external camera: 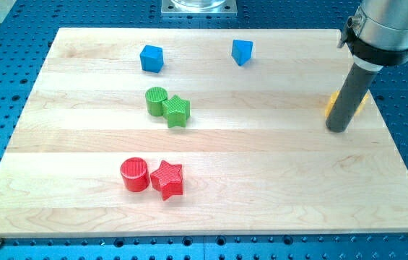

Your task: Move the triangle into the blue cube

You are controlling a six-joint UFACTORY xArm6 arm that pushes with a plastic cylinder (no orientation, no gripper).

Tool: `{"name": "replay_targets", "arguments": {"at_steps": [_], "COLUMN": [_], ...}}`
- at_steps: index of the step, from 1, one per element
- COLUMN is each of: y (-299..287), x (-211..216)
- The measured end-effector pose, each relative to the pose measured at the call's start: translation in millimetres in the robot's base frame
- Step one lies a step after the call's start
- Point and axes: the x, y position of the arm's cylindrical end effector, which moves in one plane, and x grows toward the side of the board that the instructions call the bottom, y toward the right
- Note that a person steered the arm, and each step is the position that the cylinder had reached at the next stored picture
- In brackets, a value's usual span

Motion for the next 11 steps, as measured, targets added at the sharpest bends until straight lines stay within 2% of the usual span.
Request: {"name": "replay_targets", "arguments": {"at_steps": [3, 4, 5, 6, 7, 9, 10, 11], "y": [-1.1, -20.7, -84.0, -117.8, -126.8, -162.5, -129.9, -128.5], "x": [9.4, 6.2, -30.5, 22.3, 75.7, -77.6, -132.7, -170.1]}}
